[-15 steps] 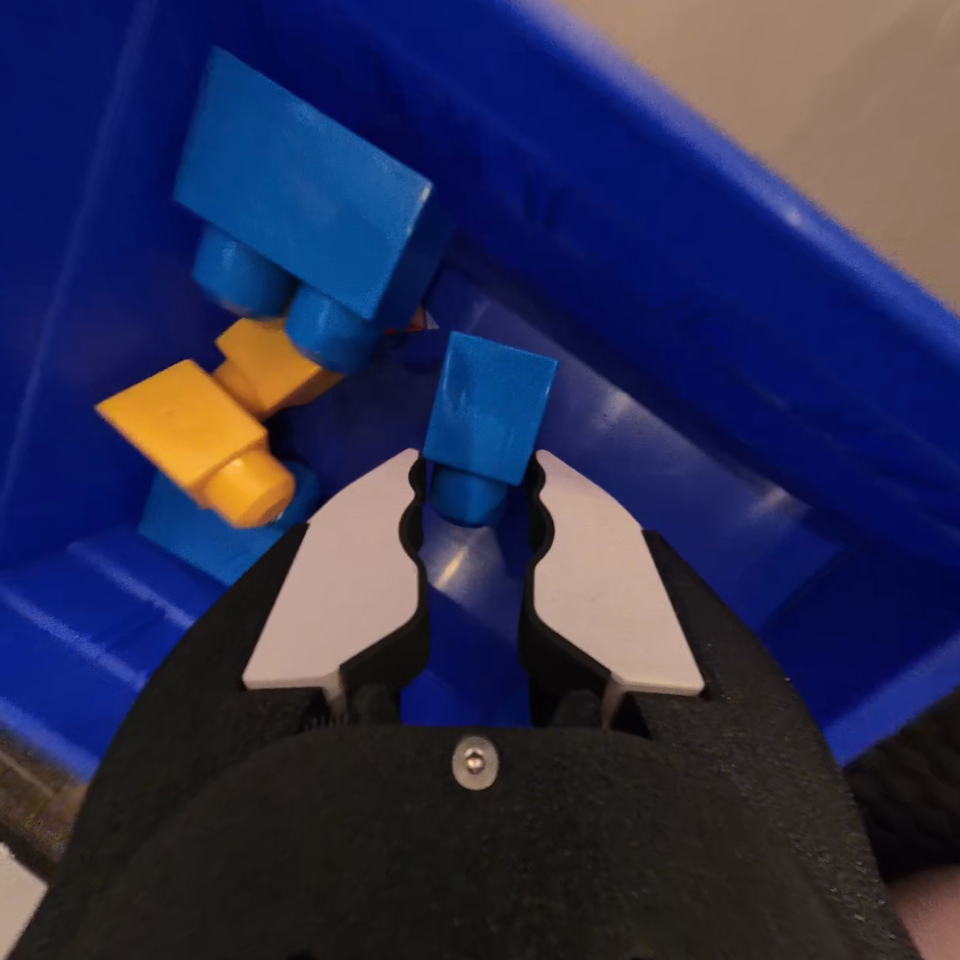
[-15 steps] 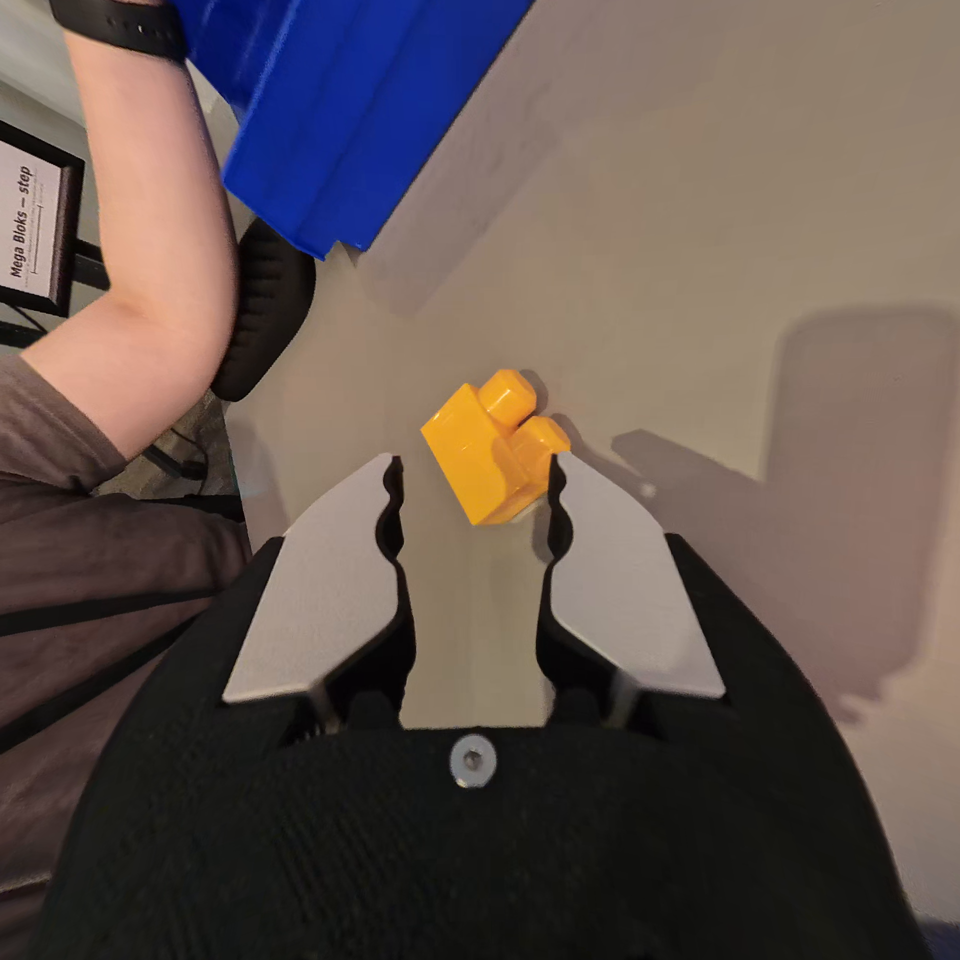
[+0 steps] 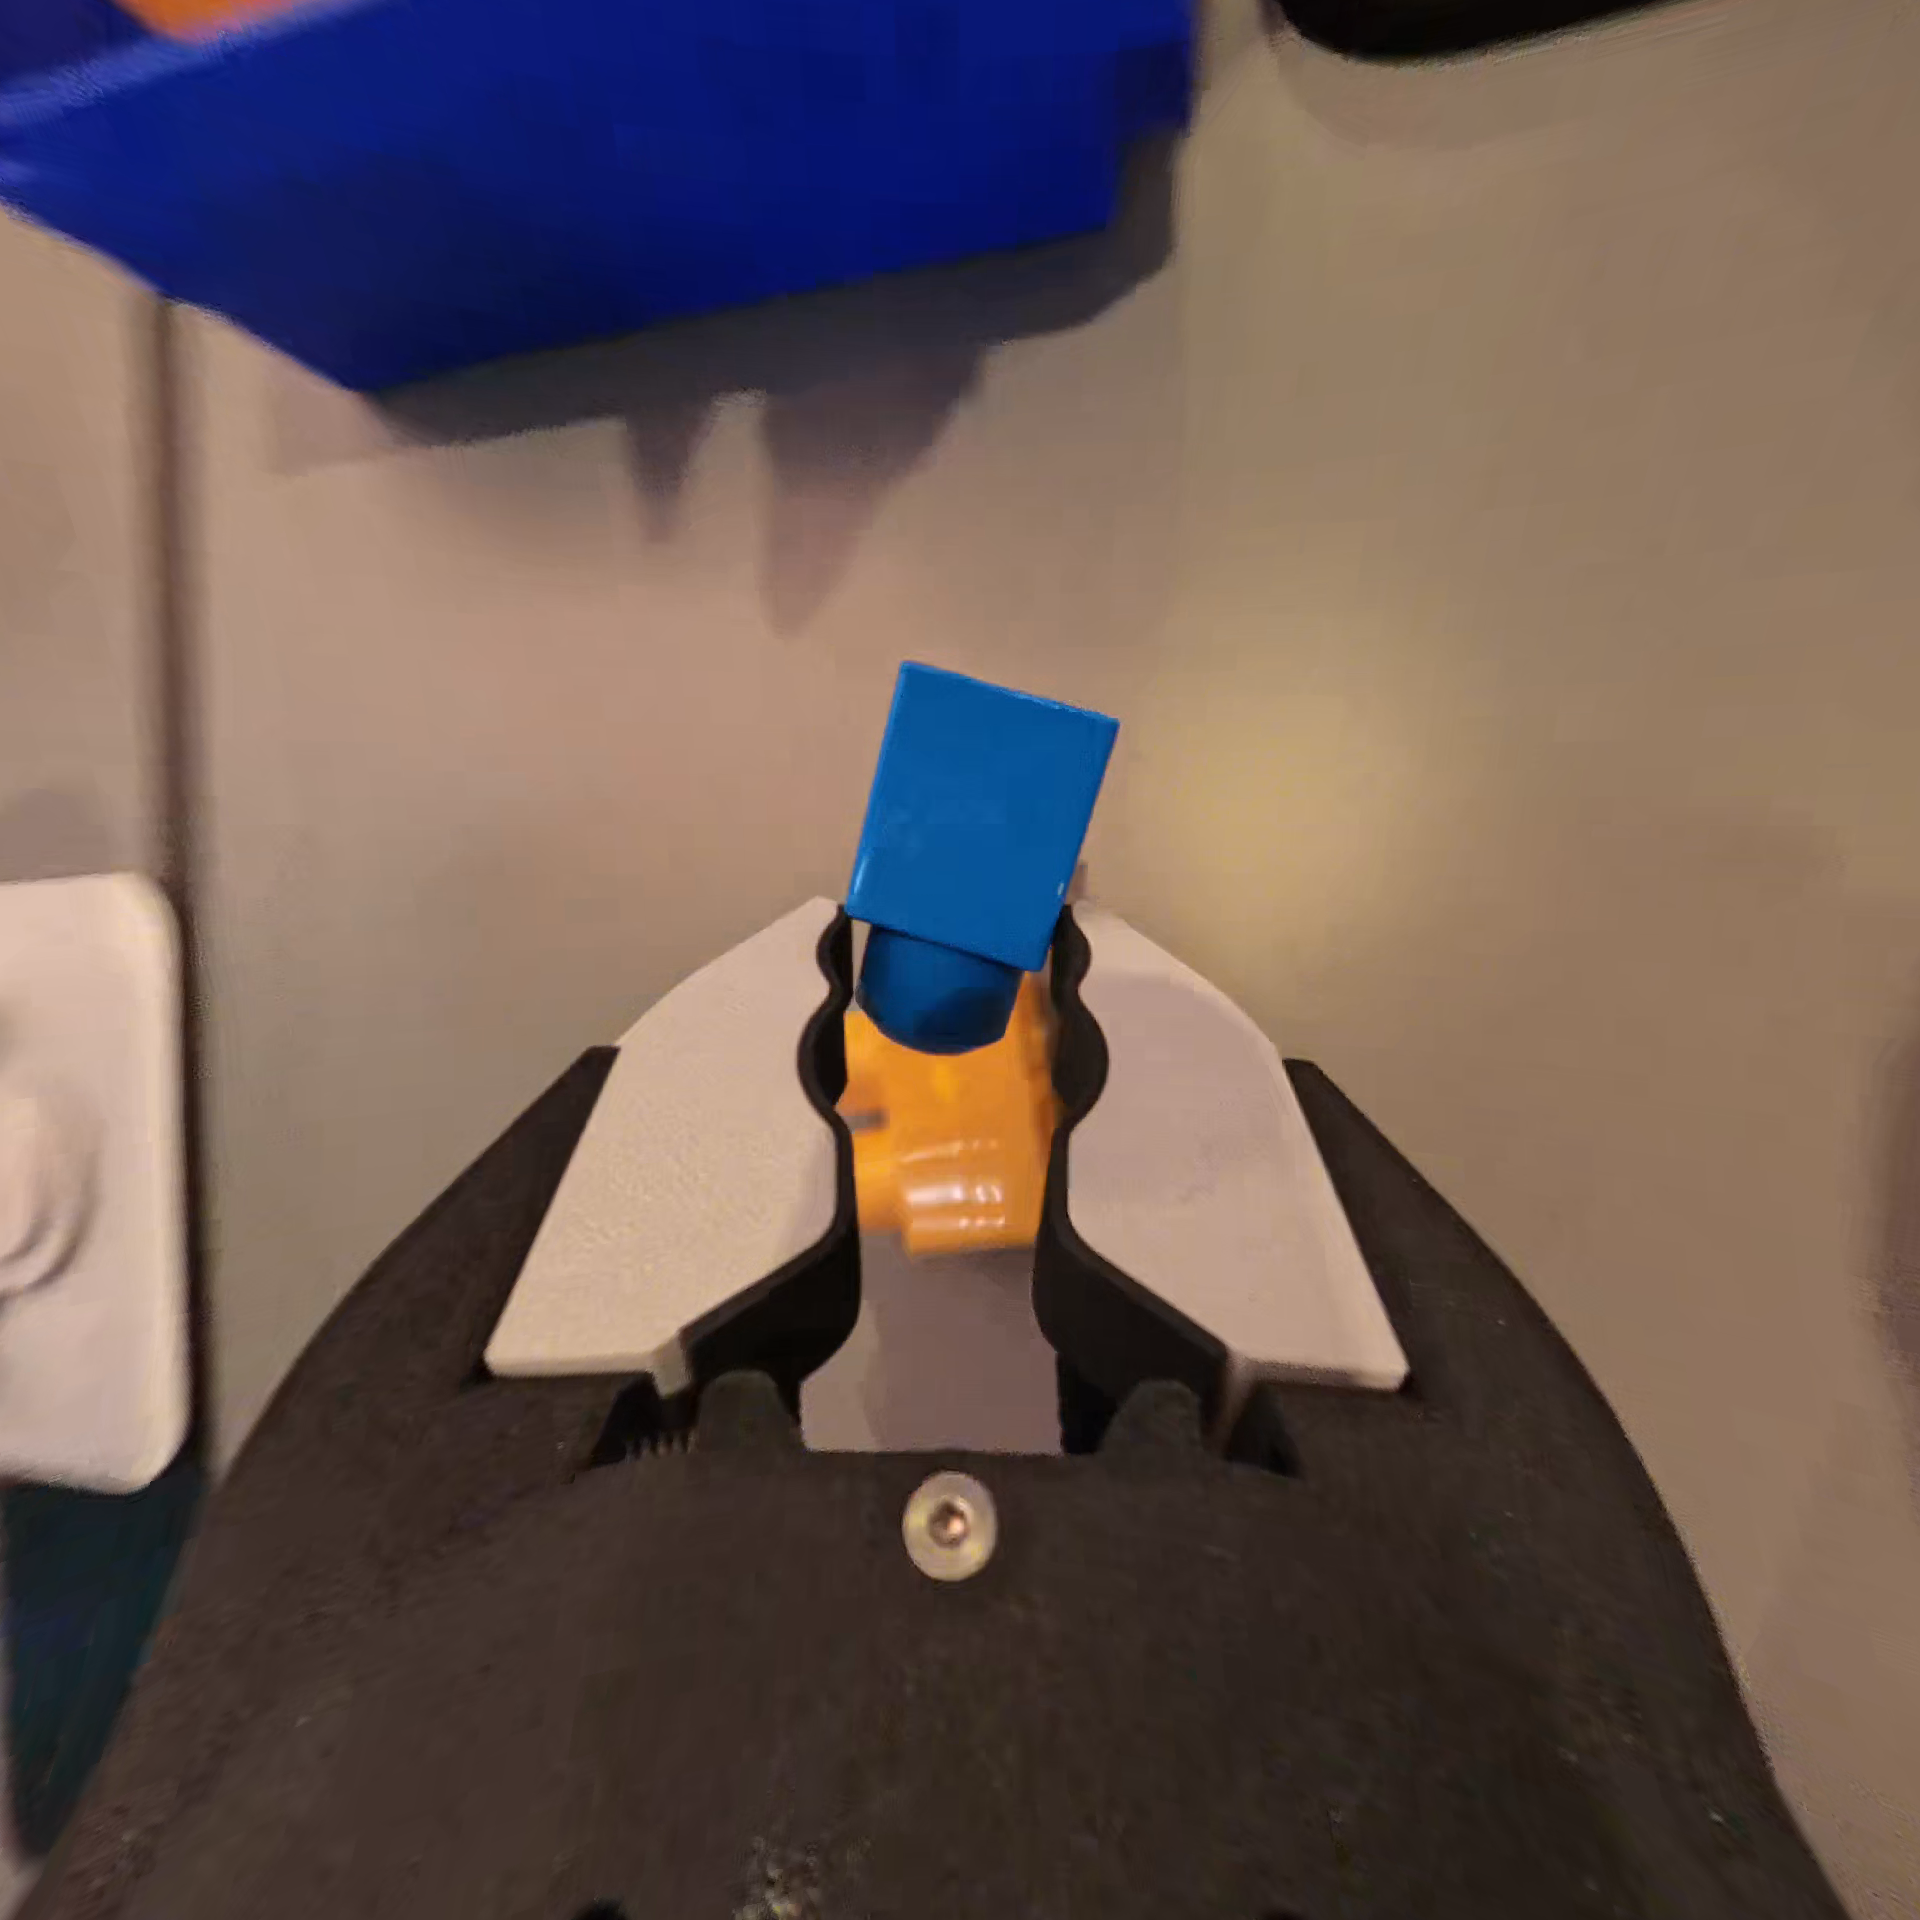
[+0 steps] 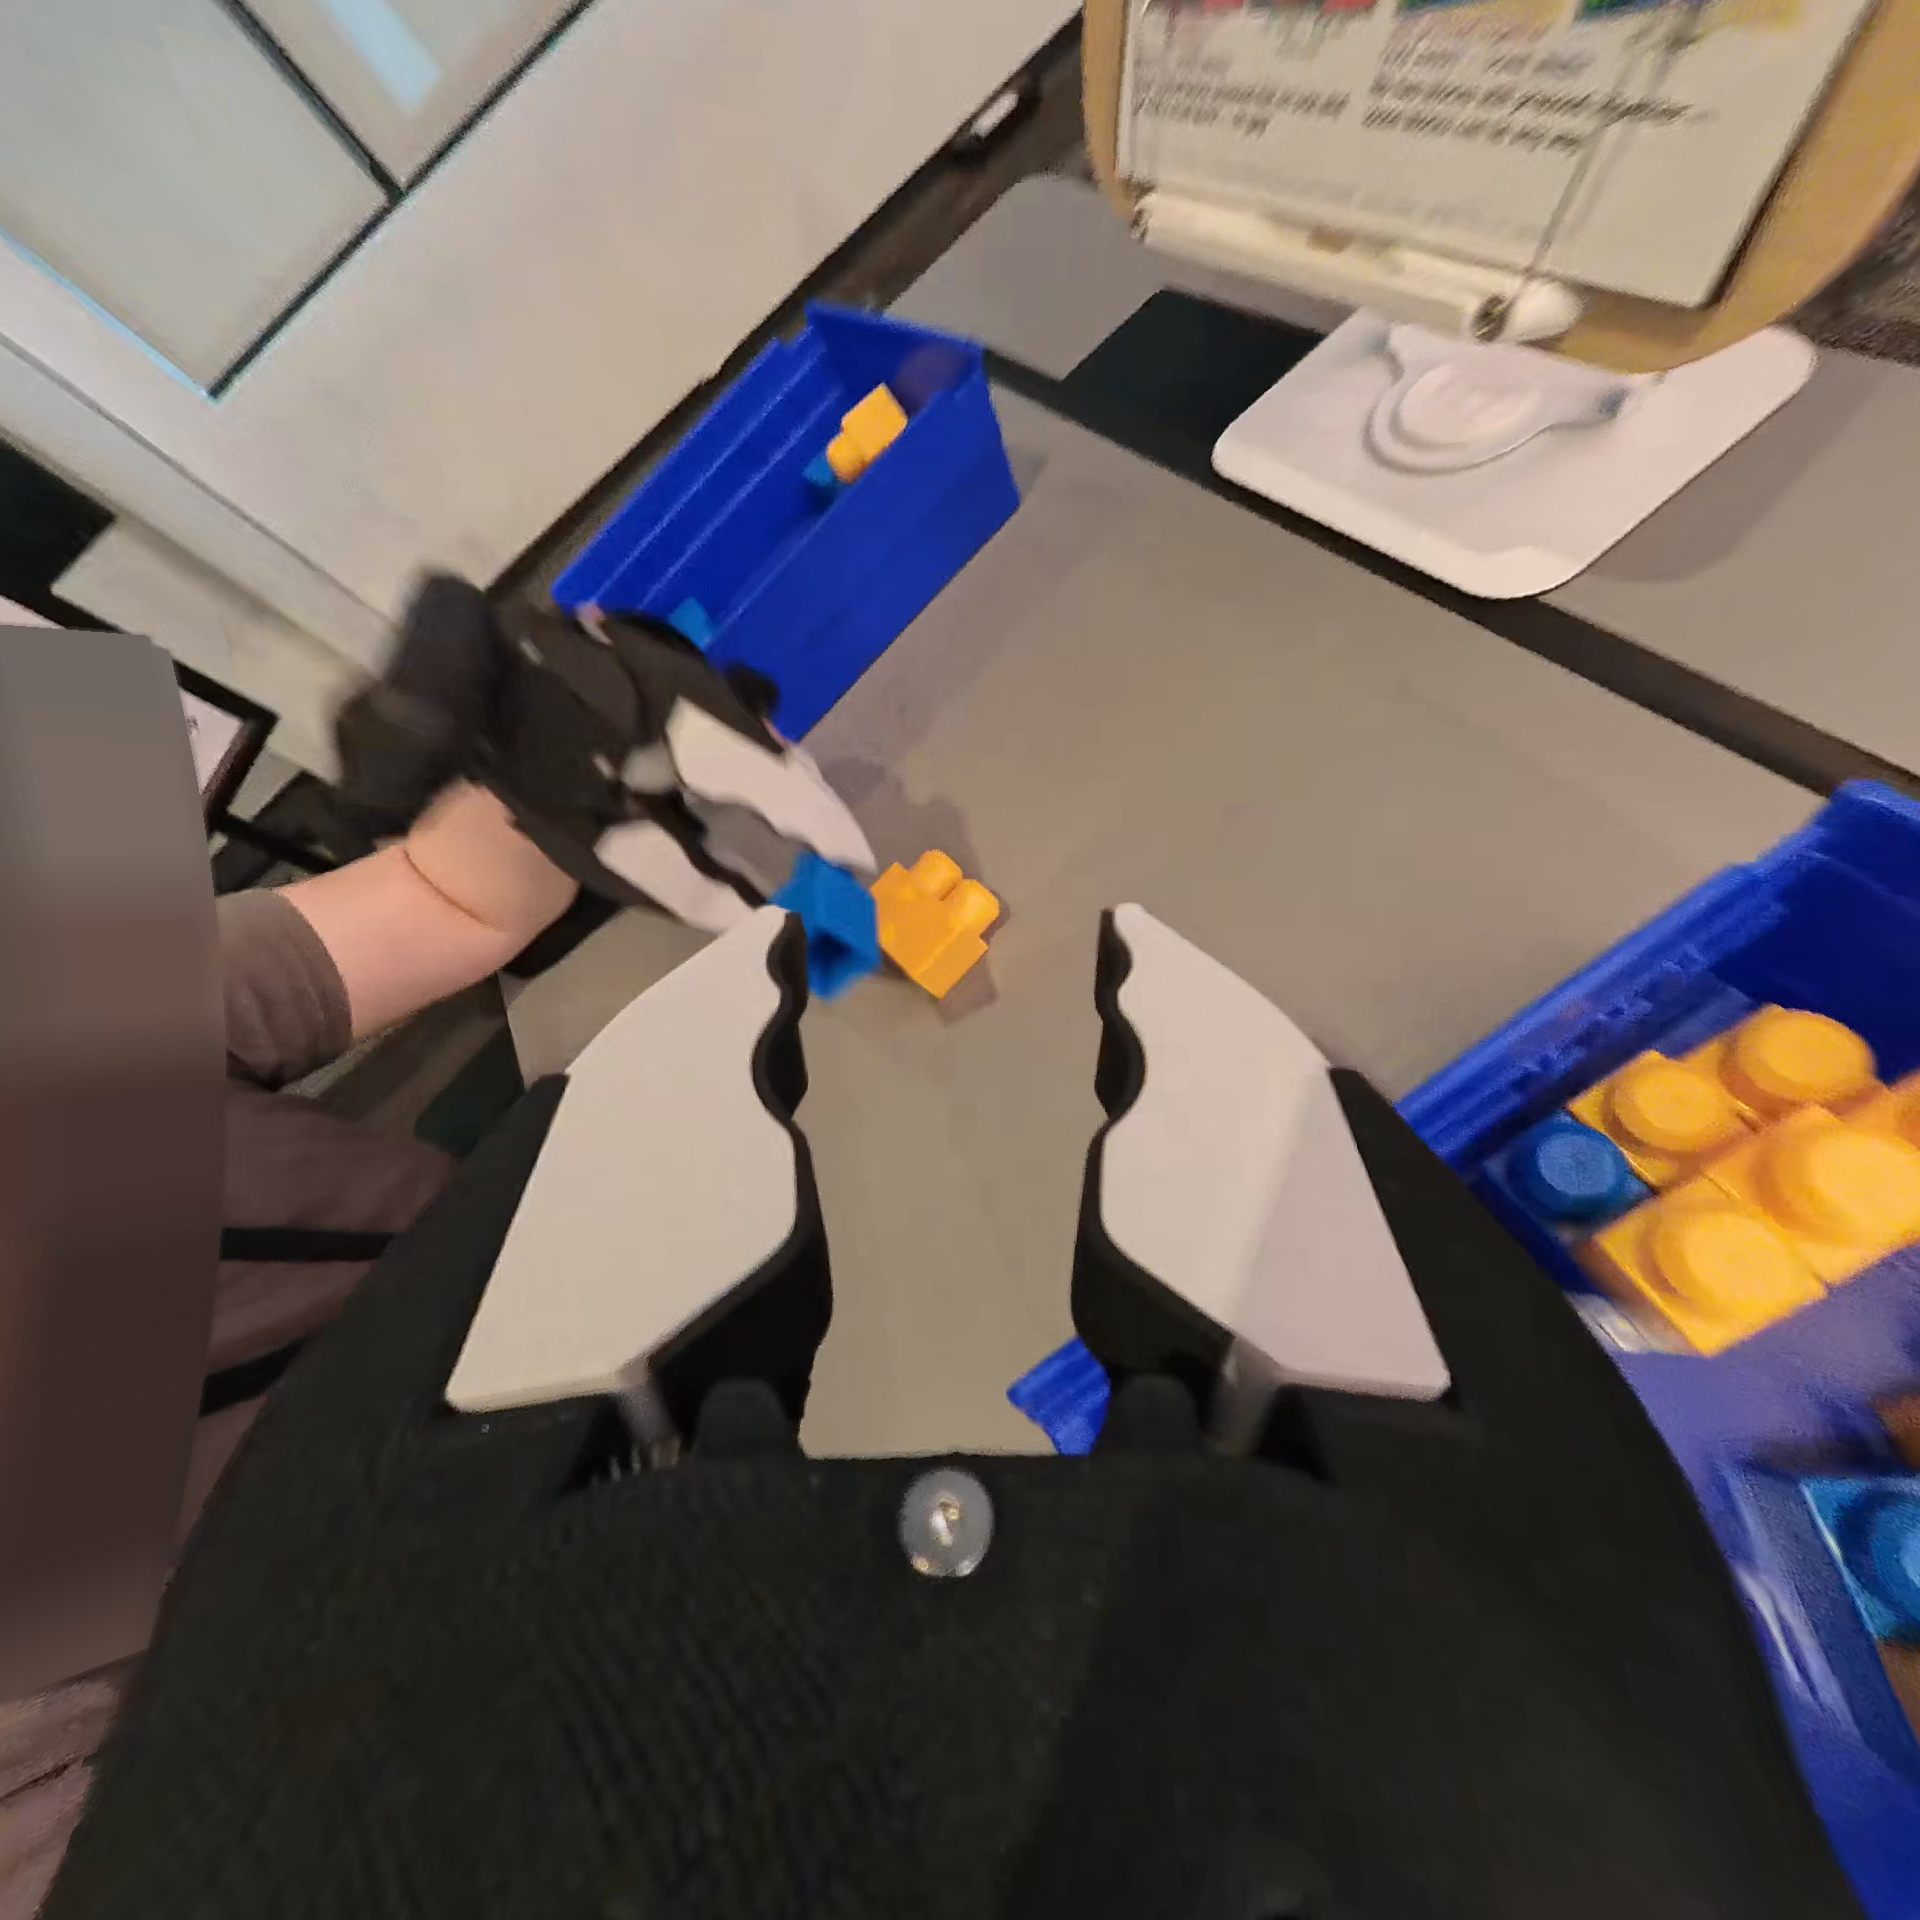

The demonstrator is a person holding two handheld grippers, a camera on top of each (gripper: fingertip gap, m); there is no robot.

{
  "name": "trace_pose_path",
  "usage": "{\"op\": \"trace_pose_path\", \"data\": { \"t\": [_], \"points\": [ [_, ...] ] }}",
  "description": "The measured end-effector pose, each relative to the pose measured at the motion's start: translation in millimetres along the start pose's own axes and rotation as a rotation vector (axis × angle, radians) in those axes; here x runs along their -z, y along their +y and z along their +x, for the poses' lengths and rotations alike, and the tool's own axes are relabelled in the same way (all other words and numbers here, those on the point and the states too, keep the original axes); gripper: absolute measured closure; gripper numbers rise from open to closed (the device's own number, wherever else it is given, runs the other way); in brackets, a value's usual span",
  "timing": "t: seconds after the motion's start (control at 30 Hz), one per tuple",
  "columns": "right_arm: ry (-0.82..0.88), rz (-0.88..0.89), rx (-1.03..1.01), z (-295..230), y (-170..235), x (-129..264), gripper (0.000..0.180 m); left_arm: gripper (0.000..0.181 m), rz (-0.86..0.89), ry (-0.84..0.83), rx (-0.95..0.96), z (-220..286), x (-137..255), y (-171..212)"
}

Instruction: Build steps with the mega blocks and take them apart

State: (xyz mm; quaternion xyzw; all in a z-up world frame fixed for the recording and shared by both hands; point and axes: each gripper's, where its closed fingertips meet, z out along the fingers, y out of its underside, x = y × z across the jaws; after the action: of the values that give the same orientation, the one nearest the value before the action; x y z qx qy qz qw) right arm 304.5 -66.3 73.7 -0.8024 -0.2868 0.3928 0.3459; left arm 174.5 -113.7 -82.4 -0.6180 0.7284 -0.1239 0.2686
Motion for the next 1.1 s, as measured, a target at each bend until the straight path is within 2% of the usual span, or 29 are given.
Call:
{"op": "trace_pose_path", "data": {
  "t": [0.1,0.17,0.47,0.6,0.7,0.8,0.87,0.93,1.0,1.1],
  "points": [
    [0.01,0.042,-0.01,5.0,-1.9,18.5,0.125,0.144,-0.025,0.127,-0.005,25.5,-39.8,-8.2],
    [0.007,0.046,-0.015,7.4,-1.9,21.8,0.125,0.144,-0.077,0.128,-0.039,32.7,-55.7,-4.9],
    [-0.012,-0.033,-0.04,16.1,7.1,3.5,0.125,0.143,-0.097,0.196,-0.075,53.3,-73.0,-3.9],
    [-0.01,-0.081,-0.054,23.9,13.8,-10.3,0.125,0.117,-0.076,0.225,-0.042,54.3,-64.1,-6.7],
    [-0.024,-0.115,-0.055,28.4,17.4,-30.1,0.125,0.121,0.022,0.167,0.021,27.7,-20.4,-12.1],
    [-0.046,-0.184,0.031,21.3,25.3,-63.6,0.125,0.124,0.183,0.018,0.147,-17.2,58.5,-10.9],
    [-0.084,-0.231,0.176,5.3,31.5,-94.6,0.125,0.123,0.272,-0.105,0.25,-42.9,114.4,0.7],
    [-0.151,-0.284,0.364,-20.0,45.1,-129.8,0.122,0.113,0.315,-0.175,0.347,-52.9,155.8,20.1],
    [-0.212,-0.363,0.512,-40.8,70.2,-163.3,0.119,0.099,0.28,-0.225,0.409,-54.6,179.4,46.4],
    [-0.208,-0.502,0.576,-42.6,107.9,-201.3,0.117,0.072,0.248,-0.314,0.456,-58.8,204.6,74.6]
  ]
}}
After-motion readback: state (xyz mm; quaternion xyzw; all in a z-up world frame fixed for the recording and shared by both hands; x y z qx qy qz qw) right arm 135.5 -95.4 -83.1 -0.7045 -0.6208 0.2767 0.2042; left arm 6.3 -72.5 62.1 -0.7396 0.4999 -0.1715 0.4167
